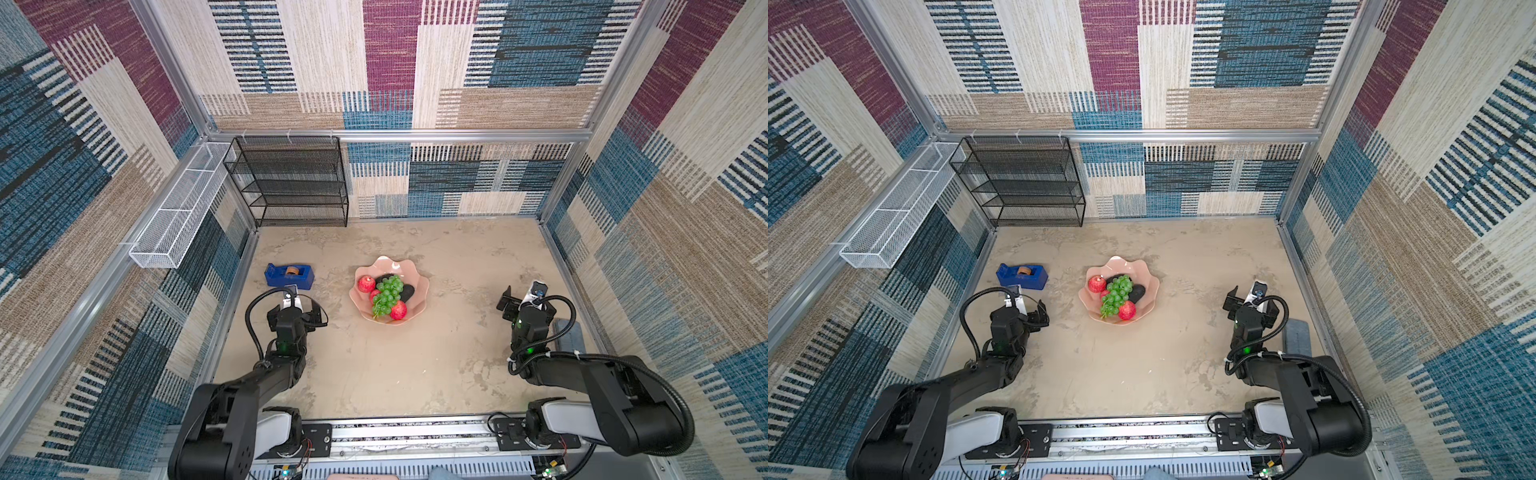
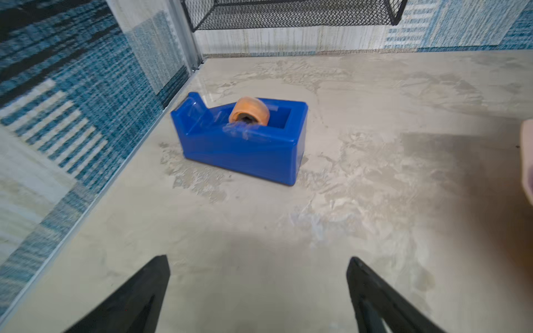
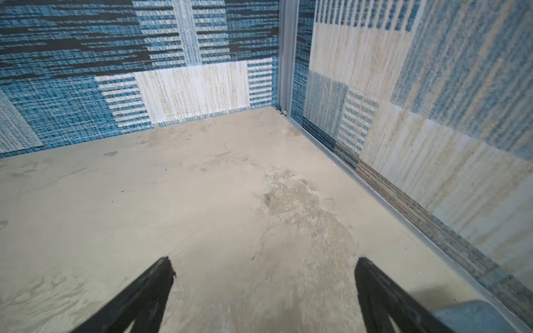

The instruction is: Place and organize the fake fruits in the fruit bowl

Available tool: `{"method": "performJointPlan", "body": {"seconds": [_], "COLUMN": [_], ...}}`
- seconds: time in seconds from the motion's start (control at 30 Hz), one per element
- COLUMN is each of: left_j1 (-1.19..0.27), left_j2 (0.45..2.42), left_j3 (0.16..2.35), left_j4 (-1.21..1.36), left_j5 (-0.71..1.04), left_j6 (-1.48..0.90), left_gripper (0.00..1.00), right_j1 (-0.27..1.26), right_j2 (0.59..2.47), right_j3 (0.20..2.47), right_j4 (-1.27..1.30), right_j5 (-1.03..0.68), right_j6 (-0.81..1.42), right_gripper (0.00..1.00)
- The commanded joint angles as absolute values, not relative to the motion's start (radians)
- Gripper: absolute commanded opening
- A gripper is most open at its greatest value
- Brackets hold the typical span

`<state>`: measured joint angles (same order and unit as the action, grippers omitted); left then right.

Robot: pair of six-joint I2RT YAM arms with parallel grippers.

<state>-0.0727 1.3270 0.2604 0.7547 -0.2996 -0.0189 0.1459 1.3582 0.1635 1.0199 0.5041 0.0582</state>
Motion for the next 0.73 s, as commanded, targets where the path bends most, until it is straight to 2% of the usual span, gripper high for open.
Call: {"method": "performJointPlan", "body": {"seconds": [0.0,0.03,0.1,0.17,0.23,0.3,0.33,0.7], "left_j1": [-0.043,-0.038,-0.031,-0.024,-0.013,-0.011,-0.011,-0.010], "left_j2": [1.509,1.562,1.498,1.554,1.519,1.538,1.541,1.542], "left_j3": [0.311,0.324,0.382,0.398,0.418,0.403,0.395,0.413], "left_j4": [1.004,1.061,0.826,0.897,0.790,0.863,0.881,0.844], "left_j5": [-0.227,-0.228,-0.221,-0.261,-0.241,-0.244,-0.241,-0.229], "left_j6": [0.005,0.024,-0.017,-0.016,-0.043,-0.035,-0.030,-0.030], "left_gripper": [0.99,0.99,0.99,0.99,0.99,0.99,0.99,0.99], "right_j1": [0.121,0.110,0.096,0.081,0.055,0.023,0.020,0.020], "right_j2": [1.449,1.487,1.471,1.482,1.494,1.522,1.550,1.537], "right_j3": [0.171,0.171,0.194,0.185,0.205,0.212,0.192,0.195], "right_j4": [1.308,1.356,1.272,1.306,1.273,1.266,1.345,1.317], "right_j5": [0.391,0.343,0.289,0.235,0.163,0.108,0.106,0.105], "right_j6": [-0.022,-0.042,-0.029,-0.035,-0.029,-0.008,-0.011,-0.009], "right_gripper": [1.00,1.00,1.00,1.00,1.00,1.00,1.00,1.00]}}
